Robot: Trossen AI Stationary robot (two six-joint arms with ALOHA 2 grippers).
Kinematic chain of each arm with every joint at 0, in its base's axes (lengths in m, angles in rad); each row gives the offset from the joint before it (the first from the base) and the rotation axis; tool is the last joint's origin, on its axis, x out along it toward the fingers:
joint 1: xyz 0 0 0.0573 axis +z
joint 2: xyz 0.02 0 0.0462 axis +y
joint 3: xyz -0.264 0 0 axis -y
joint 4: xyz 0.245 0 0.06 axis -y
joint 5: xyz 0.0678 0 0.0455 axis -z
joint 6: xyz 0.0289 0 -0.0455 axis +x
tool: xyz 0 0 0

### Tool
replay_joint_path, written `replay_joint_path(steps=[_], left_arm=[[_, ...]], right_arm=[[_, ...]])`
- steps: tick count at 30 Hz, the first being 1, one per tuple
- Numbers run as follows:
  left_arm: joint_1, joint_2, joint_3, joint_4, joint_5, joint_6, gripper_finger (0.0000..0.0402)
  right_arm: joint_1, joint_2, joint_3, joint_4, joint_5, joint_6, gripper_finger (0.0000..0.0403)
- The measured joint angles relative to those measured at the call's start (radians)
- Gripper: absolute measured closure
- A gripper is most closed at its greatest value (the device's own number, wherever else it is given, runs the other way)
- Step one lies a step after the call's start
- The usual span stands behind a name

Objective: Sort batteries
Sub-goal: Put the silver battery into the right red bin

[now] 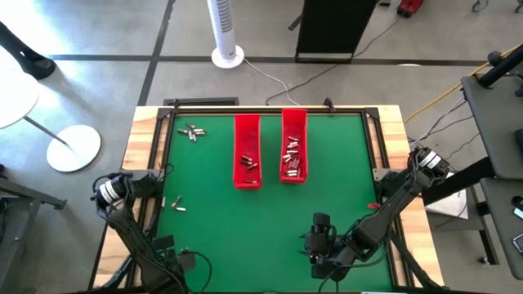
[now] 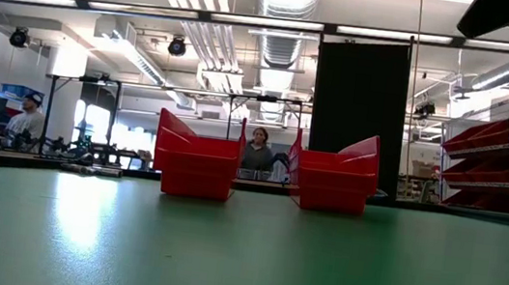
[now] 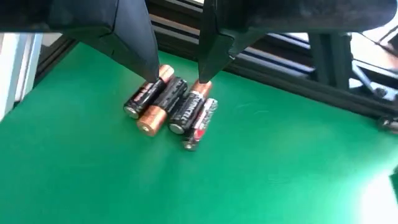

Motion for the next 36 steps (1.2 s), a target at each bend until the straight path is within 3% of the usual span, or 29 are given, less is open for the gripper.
replay_joint_path(steps=[6, 22, 36], left_arm=[[-0.015, 0.000, -0.015, 0.083, 0.050, 0.051, 0.0308], [-0.036, 0.000, -0.063, 0.116, 0.052, 0.331, 0.0308], [-0.037, -0.001, -0.136, 0.223, 0.055, 0.288, 0.0308]], right_arm=[[0.012, 0.000, -0.011, -0.001, 0.001, 0.033, 0.0200], [0.031, 0.000, -0.019, 0.004, 0.007, 0.074, 0.0200], [0.032, 0.001, -0.023, 0.006, 0.007, 0.067, 0.0200]])
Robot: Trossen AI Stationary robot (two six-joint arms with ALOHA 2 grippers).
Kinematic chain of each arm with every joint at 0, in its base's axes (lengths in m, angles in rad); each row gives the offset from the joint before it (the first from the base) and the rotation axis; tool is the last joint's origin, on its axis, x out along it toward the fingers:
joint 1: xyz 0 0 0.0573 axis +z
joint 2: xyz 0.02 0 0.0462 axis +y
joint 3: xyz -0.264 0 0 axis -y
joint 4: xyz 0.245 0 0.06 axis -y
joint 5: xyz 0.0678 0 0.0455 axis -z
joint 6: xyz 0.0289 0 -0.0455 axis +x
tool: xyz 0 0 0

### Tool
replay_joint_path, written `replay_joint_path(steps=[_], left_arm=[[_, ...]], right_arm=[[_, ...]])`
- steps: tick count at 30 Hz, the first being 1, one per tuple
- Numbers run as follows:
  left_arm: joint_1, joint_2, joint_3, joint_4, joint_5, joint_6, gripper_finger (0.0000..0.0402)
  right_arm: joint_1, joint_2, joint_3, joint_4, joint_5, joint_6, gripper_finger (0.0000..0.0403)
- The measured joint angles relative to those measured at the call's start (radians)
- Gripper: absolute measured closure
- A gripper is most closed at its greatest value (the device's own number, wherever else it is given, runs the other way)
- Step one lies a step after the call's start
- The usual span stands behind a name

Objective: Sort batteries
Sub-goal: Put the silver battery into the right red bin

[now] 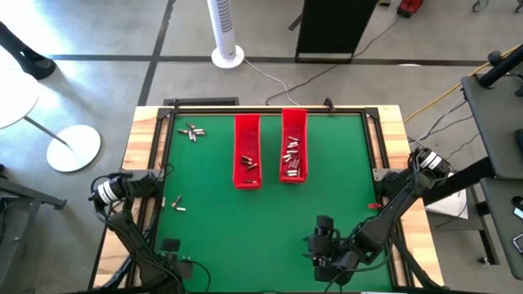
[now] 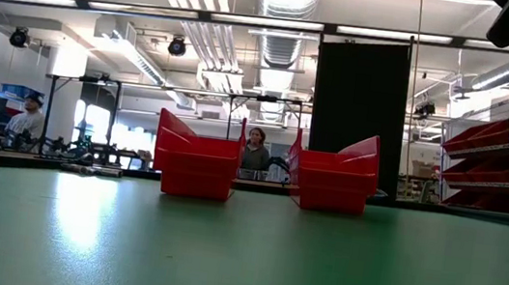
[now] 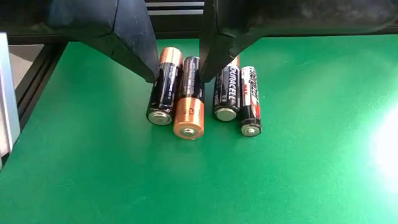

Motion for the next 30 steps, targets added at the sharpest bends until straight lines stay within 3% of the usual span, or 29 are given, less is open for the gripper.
replay_joint_path(steps=[25, 30], left_arm=[[0.019, 0.002, -0.006, -0.050, -0.105, 0.010, 0.0307], [0.023, 0.004, 0.001, -0.053, -0.185, 0.011, 0.0289]], right_arm=[[0.000, 0.000, -0.001, 0.010, 0.000, -0.004, 0.0200], [0.000, 0.000, -0.001, 0.010, 0.000, -0.010, 0.0200]])
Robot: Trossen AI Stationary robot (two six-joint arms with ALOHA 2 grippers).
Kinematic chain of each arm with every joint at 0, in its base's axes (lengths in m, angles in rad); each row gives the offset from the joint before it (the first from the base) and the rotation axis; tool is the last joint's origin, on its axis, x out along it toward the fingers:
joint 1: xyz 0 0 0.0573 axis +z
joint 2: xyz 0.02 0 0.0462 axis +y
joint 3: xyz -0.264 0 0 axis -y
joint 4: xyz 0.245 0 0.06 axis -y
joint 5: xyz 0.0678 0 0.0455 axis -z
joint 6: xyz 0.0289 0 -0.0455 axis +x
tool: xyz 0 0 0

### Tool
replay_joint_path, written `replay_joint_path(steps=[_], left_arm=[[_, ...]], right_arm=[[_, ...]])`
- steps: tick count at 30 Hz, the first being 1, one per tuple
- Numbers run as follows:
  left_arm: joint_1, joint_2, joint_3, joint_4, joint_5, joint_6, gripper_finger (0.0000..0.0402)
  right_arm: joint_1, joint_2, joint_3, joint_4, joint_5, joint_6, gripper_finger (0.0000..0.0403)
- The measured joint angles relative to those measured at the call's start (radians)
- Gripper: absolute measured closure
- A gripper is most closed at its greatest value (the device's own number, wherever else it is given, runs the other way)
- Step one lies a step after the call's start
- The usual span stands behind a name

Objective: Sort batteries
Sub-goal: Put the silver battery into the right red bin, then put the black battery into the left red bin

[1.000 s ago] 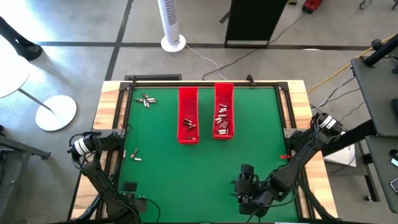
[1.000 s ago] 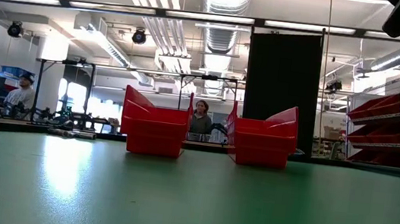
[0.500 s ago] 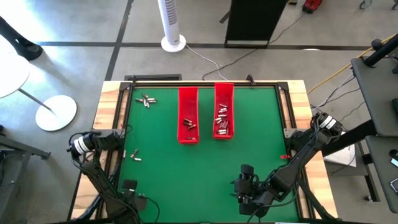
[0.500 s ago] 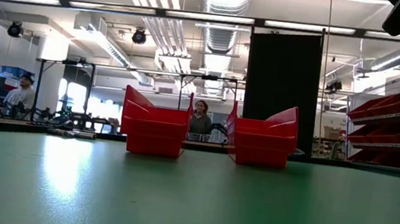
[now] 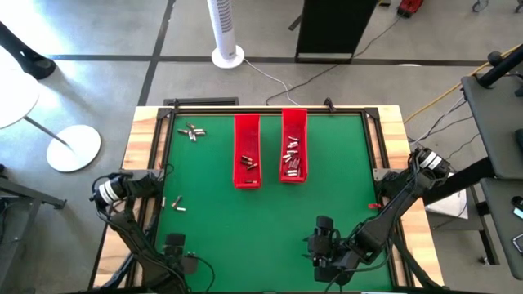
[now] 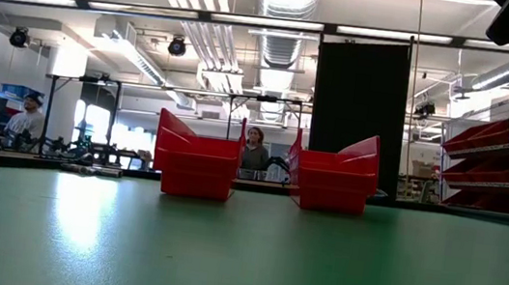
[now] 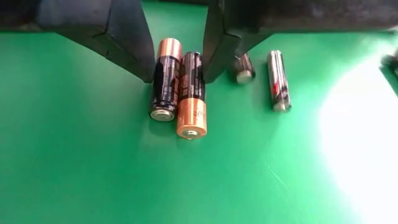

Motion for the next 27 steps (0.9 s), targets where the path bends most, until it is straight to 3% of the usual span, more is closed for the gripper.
replay_joint_path(steps=[3, 11, 27], left_arm=[[0.009, 0.001, 0.012, -0.004, -0.038, 0.000, 0.0272], [0.012, 0.001, 0.060, -0.031, -0.024, -0.018, 0.0240], [0.013, -0.008, -0.041, 0.115, 0.034, -0.048, 0.0248]], right_arm=[[0.000, 0.000, 0.000, 0.000, 0.000, -0.003, 0.0200], [0.000, 0.000, 0.000, 0.000, 0.000, -0.010, 0.0200], [0.000, 0.000, 0.000, 0.002, 0.000, -0.010, 0.0200]])
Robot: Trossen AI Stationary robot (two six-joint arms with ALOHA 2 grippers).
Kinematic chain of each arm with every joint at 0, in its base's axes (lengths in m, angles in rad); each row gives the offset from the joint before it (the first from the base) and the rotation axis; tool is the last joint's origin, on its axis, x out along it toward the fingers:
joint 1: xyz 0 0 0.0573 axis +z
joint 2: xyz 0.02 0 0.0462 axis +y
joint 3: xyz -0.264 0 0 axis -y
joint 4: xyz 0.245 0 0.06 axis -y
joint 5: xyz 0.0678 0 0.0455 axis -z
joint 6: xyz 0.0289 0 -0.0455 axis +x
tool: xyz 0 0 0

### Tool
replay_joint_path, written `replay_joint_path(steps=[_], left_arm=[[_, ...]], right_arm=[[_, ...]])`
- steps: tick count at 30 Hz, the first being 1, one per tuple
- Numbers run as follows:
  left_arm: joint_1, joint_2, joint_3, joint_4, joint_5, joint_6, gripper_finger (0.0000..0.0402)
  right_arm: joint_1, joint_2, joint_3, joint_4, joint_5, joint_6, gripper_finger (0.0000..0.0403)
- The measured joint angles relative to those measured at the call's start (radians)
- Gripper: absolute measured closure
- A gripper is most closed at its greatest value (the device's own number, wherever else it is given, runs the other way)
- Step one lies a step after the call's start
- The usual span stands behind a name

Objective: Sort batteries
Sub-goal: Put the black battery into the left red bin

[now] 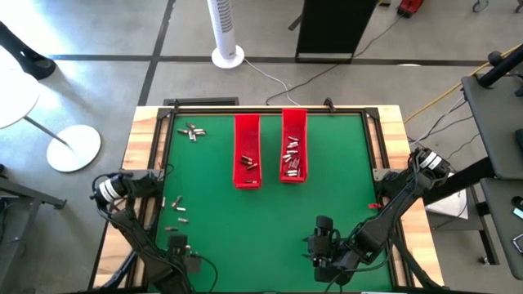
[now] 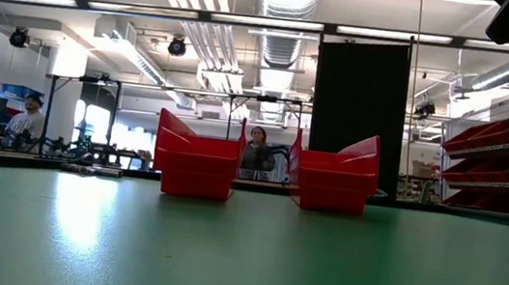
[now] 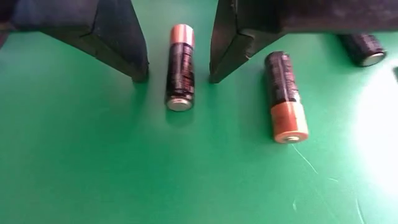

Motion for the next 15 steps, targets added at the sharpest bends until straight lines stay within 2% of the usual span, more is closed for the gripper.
replay_joint_path(steps=[4, 11, 15], left_arm=[[0.002, -0.003, -0.031, 0.034, 0.005, 0.000, 0.0272], [0.011, -0.002, -0.039, 0.060, 0.049, 0.020, 0.0376], [0.023, 0.003, -0.024, 0.049, 0.072, -0.046, 0.0378]], right_arm=[[0.000, 0.000, 0.000, 0.000, 0.000, -0.001, 0.0200], [0.000, 0.000, 0.000, 0.000, 0.000, -0.003, 0.0200], [0.002, 0.000, 0.000, 0.000, 0.000, -0.011, 0.0200]])
